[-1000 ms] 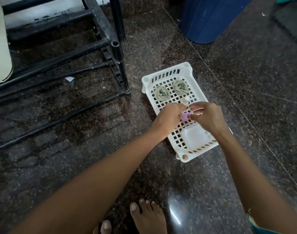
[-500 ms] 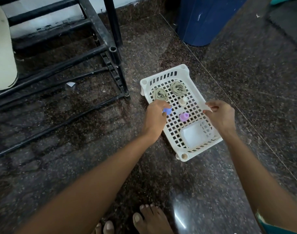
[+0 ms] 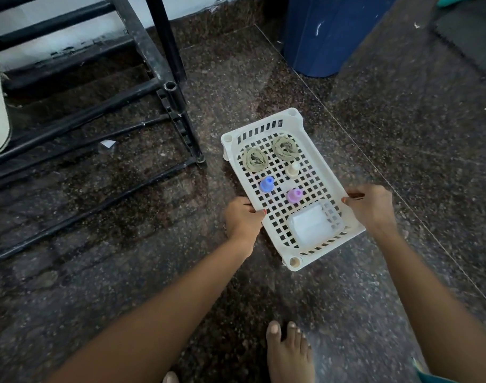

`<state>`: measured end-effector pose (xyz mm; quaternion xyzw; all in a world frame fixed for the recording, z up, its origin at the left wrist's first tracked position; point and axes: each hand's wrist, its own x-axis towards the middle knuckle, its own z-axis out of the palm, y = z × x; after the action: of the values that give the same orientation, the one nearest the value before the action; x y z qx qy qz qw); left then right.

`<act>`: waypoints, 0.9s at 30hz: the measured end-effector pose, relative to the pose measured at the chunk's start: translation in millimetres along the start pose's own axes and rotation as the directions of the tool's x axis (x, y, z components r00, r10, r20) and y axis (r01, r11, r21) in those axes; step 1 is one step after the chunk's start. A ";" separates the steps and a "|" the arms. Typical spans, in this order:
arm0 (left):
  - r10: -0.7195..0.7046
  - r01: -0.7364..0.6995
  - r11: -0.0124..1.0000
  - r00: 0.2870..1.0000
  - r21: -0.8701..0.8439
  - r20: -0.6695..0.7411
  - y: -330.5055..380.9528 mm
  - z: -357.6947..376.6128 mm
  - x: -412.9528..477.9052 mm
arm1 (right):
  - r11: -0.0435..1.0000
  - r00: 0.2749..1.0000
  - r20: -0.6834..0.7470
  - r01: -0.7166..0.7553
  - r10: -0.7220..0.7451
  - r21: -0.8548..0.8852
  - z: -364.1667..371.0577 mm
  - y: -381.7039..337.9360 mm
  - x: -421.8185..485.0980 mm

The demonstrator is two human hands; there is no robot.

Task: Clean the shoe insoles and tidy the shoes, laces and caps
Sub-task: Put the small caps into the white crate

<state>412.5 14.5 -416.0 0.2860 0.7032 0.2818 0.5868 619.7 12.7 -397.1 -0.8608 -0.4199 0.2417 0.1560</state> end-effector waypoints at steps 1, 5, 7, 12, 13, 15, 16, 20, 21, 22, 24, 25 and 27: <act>0.004 -0.004 1.000 1.000 -0.008 0.002 0.8 -0.3 0.9 | 1.000 1.000 -0.001 -0.010 0.010 0.008 0.5 -0.5 1.3; 0.044 -0.044 0.998 0.999 -0.047 -0.008 9.7 -3.5 12.1 | 1.000 1.000 -0.005 -0.007 0.007 0.027 4.1 -8.8 8.4; 0.047 -0.048 0.996 0.999 -0.069 -0.018 15.8 -5.6 19.3 | 0.999 1.000 -0.004 0.000 0.000 0.053 6.7 -16.4 14.7; 0.067 -0.075 0.994 0.993 -0.077 -0.101 27.9 -12.2 43.5 | 0.995 1.000 -0.003 0.027 -0.027 0.092 16.8 -40.8 35.4; 0.061 -0.071 0.994 0.991 -0.083 -0.118 30.9 -13.5 48.4 | 0.994 0.999 -0.010 0.035 -0.034 0.103 19.4 -46.3 40.3; 0.046 -0.062 0.992 0.988 -0.109 -0.146 38.6 -15.9 56.7 | 0.992 0.999 -0.027 0.050 -0.047 0.119 23.9 -58.7 50.6; 0.048 -0.068 0.991 0.986 -0.120 -0.157 42.7 -17.1 60.7 | 0.990 0.998 -0.034 0.056 -0.053 0.126 25.9 -65.3 55.9; 0.073 -0.093 0.988 0.983 -0.120 -0.166 60.4 -20.6 72.4 | 0.981 0.995 -0.032 0.103 -0.099 0.163 32.4 -89.4 73.2; 0.075 -0.096 0.986 0.985 -0.133 -0.158 63.4 -21.7 74.2 | 0.977 0.993 -0.022 0.120 -0.118 0.179 34.1 -93.2 76.2; 0.073 -0.095 0.986 0.986 -0.140 -0.151 65.3 -22.4 74.7 | 0.971 0.991 -0.004 0.134 -0.135 0.196 34.8 -95.8 78.3; 0.042 -0.059 0.992 0.988 -0.115 -0.146 64.7 -23.3 72.3 | 0.965 0.987 0.044 0.142 -0.155 0.220 31.8 -98.5 79.0; 0.002 -0.016 0.995 0.991 -0.100 -0.137 61.6 -24.0 70.8 | 0.970 0.985 0.080 0.131 -0.150 0.205 28.5 -97.9 78.6; -0.120 0.109 0.986 0.990 -0.126 -0.080 56.8 -26.2 63.7 | 0.991 0.981 0.174 0.066 -0.085 0.116 19.9 -92.4 77.9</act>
<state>381.4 98.1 -412.8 0.1963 0.7250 0.3021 0.5870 590.3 131.6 -392.4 -0.8092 -0.4506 0.3345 0.1739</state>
